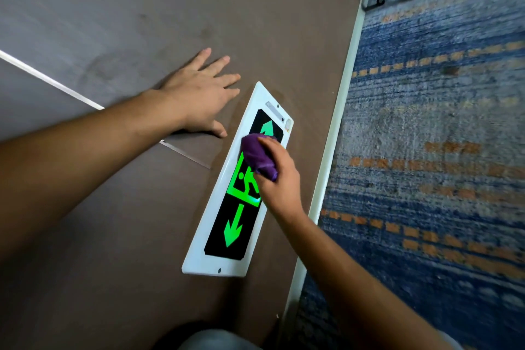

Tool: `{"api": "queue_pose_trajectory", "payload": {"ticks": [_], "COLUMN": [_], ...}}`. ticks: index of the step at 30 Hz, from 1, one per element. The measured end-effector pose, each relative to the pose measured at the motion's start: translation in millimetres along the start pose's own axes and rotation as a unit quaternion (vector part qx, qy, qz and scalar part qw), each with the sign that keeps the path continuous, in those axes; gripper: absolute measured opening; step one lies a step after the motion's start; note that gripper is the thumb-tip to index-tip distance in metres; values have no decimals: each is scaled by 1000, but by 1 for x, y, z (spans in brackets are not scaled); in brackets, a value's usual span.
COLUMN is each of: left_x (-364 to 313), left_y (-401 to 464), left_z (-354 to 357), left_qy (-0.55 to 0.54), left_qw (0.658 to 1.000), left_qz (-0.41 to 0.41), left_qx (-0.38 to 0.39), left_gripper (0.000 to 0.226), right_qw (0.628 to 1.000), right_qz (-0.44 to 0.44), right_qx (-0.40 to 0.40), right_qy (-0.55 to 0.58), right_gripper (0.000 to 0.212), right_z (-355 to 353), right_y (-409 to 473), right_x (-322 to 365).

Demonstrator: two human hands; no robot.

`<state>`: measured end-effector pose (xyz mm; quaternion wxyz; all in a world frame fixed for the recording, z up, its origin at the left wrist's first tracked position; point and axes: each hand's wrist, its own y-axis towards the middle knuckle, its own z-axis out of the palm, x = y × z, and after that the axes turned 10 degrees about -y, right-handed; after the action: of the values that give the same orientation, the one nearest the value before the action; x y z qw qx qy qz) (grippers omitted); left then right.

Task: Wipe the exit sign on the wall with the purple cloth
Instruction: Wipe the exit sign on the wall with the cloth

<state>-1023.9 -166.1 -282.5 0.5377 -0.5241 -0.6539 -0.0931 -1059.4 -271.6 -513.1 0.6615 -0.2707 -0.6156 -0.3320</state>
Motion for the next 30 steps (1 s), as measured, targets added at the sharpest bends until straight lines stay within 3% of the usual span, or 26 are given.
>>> {"api": "queue_pose_trajectory", "payload": {"ticks": [19,22,27,30], "left_x": [-12,-15,-10,-14], "left_y": [-88,-92,-86,-76], "left_z": [3,7,14,15], "left_qy": [-9,-2,2,10], "left_qw": [999,999,1000,1000], "left_qz": [-8,-7,-6,-11], "left_qx": [36,34,24,23], "left_gripper": [86,86,88,88], "right_qw": [994,994,984,985], "right_qz": [-9,-15,137,139], "right_qx": [105,109,15,-7], "right_qy": [-10,7,116,101], "right_gripper": [69,66,62,67], "right_z": [23,10,-38,-58], "right_y": [-159,-153,-87,-21], "right_x": [-16,-16,-19,-16]}}
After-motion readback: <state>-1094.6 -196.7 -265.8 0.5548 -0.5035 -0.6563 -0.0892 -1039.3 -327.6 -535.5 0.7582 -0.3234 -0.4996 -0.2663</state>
